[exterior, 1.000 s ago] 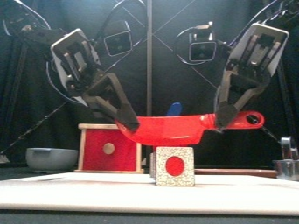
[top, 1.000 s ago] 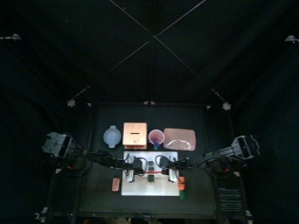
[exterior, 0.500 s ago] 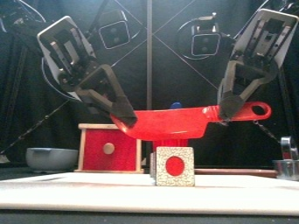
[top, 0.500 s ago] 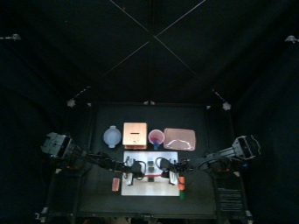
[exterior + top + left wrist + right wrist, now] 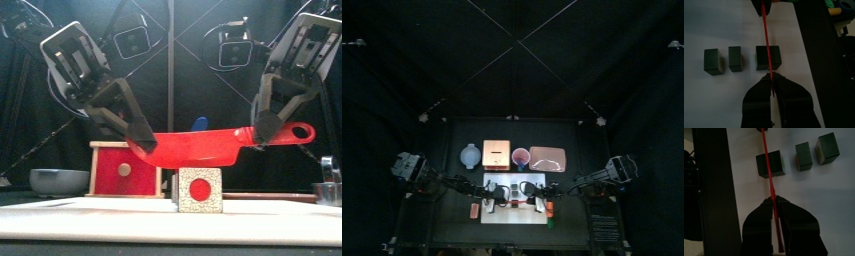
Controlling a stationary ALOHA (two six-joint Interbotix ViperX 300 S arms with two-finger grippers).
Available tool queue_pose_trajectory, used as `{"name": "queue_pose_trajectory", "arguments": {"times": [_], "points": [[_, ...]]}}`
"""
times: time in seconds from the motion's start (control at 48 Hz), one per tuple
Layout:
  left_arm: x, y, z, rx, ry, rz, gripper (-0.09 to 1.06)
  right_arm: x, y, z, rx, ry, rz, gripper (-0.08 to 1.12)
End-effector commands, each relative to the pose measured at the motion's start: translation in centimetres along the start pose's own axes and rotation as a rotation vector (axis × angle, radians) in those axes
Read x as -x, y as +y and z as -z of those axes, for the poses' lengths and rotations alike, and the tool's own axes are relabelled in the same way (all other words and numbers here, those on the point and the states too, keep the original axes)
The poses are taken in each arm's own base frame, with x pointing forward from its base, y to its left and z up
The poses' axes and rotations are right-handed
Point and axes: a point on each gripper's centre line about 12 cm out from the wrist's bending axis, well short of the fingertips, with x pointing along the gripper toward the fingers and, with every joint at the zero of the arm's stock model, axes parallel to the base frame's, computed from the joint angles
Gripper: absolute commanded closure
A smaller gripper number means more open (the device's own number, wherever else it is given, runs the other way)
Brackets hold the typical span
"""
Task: Place sushi on board then cut the sushi with the knife then place the pieces on the plate
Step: Cut the sushi into 4 pieces
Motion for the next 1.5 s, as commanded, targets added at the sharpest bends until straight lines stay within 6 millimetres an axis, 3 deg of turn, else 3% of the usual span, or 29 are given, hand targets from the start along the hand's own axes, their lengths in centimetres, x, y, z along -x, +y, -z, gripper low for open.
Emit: {"name": "queue_pose_trajectory", "arguments": {"times": [0.021,0.521,0.958,1.5], "points": [[0.1,-0.8,-0.8,-0.014,-0.023,0.018,0.59,0.5,0.3,-0.6,-0.009,-0.022,-0.010,0.62],[-0.8,-0.6,0.3,0.007,0.013,0.006,0.59,-0.7,0.2,0.1,-0.015,0.013,-0.002,0.62],[-1.7,-0.5,1.8,0.027,0.059,-0.004,0.59,-3.2,0.2,1.5,-0.042,0.038,-0.003,0.62],[-1.0,-2.5,1.4,0.015,0.040,0.038,0.59,-3.3,2.8,1.5,-0.046,0.040,-0.054,0.62]]}}
